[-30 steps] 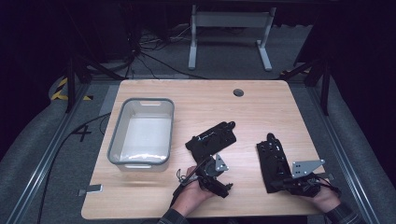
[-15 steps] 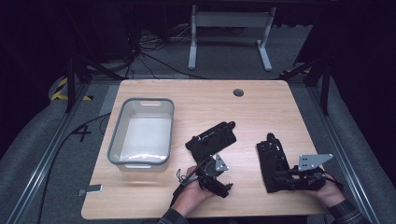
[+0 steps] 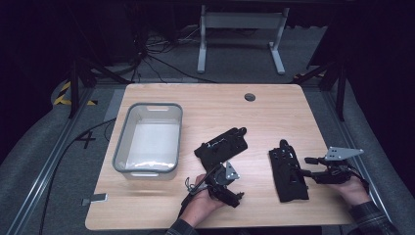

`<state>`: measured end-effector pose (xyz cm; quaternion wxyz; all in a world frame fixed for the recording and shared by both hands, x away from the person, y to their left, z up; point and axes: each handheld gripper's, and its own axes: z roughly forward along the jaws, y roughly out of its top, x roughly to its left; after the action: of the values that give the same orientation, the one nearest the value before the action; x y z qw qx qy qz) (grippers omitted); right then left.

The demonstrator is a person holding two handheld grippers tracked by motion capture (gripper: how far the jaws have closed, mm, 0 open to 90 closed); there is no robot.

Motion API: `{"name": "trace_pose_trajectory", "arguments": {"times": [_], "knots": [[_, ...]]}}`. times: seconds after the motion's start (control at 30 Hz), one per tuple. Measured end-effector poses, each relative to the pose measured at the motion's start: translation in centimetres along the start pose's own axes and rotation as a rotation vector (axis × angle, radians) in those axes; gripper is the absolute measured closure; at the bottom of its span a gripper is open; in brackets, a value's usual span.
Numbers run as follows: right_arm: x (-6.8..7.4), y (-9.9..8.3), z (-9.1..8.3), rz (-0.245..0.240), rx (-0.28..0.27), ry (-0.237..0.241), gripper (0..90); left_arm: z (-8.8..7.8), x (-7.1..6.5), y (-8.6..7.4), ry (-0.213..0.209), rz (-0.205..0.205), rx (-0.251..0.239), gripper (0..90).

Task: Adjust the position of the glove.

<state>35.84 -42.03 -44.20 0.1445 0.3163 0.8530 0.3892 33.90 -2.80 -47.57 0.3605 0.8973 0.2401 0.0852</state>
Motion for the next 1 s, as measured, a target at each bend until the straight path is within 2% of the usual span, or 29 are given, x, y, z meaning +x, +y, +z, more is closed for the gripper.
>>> {"name": "trace_pose_trajectory", "arguments": {"times": [0.13, 0.3, 0.53, 0.7, 0.87, 1.0], "knots": [[-1.8, -1.1, -0.3, 0.050, -0.003, -0.057, 38.0, 0.0, 0.0, 0.0, -0.002, 0.002, -0.002, 0.0], [-2.7, -2.0, -0.2, 0.078, -0.001, -0.110, 28.5, 0.0, 0.1, 0.0, -0.007, 0.011, 0.000, 0.0], [-2.9, -2.5, 0.5, 0.089, 0.017, -0.135, 17.3, -0.1, 0.1, 0.1, -0.008, 0.023, 0.015, 0.1], [-2.9, -2.6, 0.6, 0.092, 0.029, -0.139, 15.7, -0.4, 0.2, 0.3, -0.019, 0.019, 0.010, 2.2], [-2.8, -2.6, 0.6, 0.092, 0.031, -0.138, 15.4, -1.2, 0.2, 1.1, -0.018, 0.018, -0.008, 4.5], [-2.8, -2.6, 0.6, 0.092, 0.031, -0.138, 15.4, -1.6, 0.9, 1.9, -0.019, 0.000, -0.003, 7.2]]}}
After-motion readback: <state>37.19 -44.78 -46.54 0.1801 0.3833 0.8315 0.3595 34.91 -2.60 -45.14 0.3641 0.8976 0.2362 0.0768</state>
